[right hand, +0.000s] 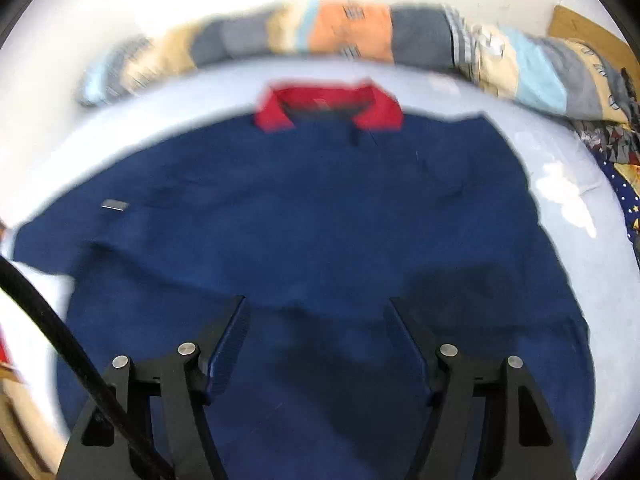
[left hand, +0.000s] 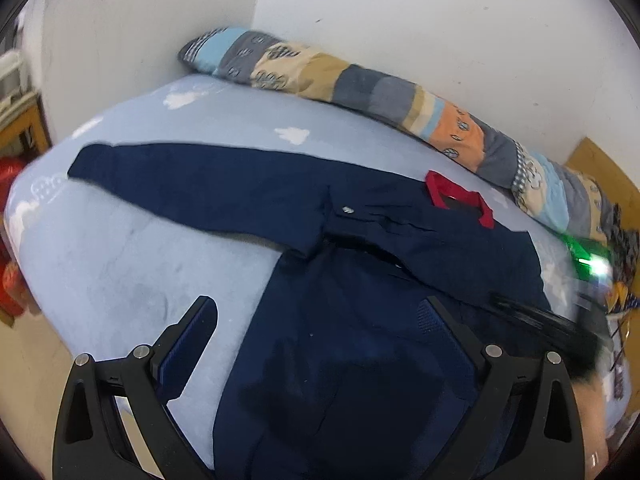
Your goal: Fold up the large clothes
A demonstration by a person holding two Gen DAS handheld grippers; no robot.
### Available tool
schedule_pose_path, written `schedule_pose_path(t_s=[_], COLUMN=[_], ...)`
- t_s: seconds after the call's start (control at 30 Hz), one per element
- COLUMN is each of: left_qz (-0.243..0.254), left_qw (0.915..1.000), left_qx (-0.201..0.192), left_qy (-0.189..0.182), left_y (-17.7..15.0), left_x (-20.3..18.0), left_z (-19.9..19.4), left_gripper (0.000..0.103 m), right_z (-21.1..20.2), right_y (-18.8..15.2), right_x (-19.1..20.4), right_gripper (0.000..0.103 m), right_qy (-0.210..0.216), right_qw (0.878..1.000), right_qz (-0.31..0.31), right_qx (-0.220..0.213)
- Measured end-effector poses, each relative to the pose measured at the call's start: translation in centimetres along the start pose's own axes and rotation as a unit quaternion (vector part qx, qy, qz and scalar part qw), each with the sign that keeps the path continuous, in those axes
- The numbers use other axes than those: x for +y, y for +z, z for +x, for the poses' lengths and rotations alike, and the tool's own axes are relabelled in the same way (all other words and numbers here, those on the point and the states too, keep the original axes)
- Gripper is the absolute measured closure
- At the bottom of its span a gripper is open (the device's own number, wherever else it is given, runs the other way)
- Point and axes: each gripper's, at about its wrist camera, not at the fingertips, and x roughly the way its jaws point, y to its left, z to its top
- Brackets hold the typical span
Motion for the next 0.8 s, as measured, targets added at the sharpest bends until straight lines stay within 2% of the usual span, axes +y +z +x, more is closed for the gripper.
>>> schedule_pose_path(t_s=[0.1, 0.17, 0.2, 0.3, 0.37, 0.43, 0.53, 0.6, 0.7, 0.77, 0.8], left_qz=[-0.065, -0.111, -0.131, -0.170, -0.201, -0.237, -0.320, -0.357, -0.420, -0.433, -0.435], left_qw=[0.9975, 0.9927, 0.9896, 0.9837, 0.9786, 0.9707, 0.9460, 0.9328, 0.9045, 0.8970, 0.8952], left_qx=[0.012, 0.015, 0.018, 0.011, 0.005, 0.006, 0.005, 0.005, 0.007, 0.005, 0.003], left_qy=[-0.027, -0.045, -0.058, -0.058, -0.043, -0.039, -0.053, -0.052, -0.074, -0.088, -0.096], left_y=[0.9, 1.9, 2.5, 4.7, 6.5, 7.8, 9.7, 10.4, 10.5, 10.8, 10.9], left_x=[3.3, 6.1, 7.7, 12.6, 17.2, 21.4, 29.7, 33.9, 39.1, 40.5, 40.8], left_z=[-0.3, -0.5, -0.5, -0.3, 0.2, 1.2, 4.0, 5.8, 9.1, 10.7, 11.6], left_gripper=[0.003, 0.003, 0.003, 0.003, 0.003, 0.003, 0.005, 0.017, 0.022, 0.023, 0.029], right_z=[-6.3, -10.7, -12.3, -13.8, -13.6, -13.4, -12.9, -12.9, -13.8, -13.2, -13.1], right_y=[-1.2, -3.5, -4.9, -7.3, -8.1, -8.1, -7.5, -7.4, -8.1, -7.9, -7.8], right_x=[2.6, 4.6, 5.6, 7.7, 8.0, 8.3, 7.8, 7.4, 7.0, 6.8, 6.6], right_gripper=[0.028, 0.020, 0.017, 0.017, 0.017, 0.017, 0.017, 0.017, 0.017, 0.017, 0.017], right_qy=[0.017, 0.044, 0.054, 0.087, 0.107, 0.102, 0.100, 0.117, 0.112, 0.112, 0.112], right_qw=[0.998, 0.992, 0.989, 0.982, 0.981, 0.980, 0.981, 0.980, 0.981, 0.982, 0.983], right_qz=[-0.033, -0.063, -0.080, -0.105, -0.111, -0.119, -0.113, -0.098, -0.093, -0.088, -0.084], right_qx=[-0.043, -0.100, -0.115, -0.130, -0.118, -0.124, -0.124, -0.125, -0.129, -0.123, -0.121])
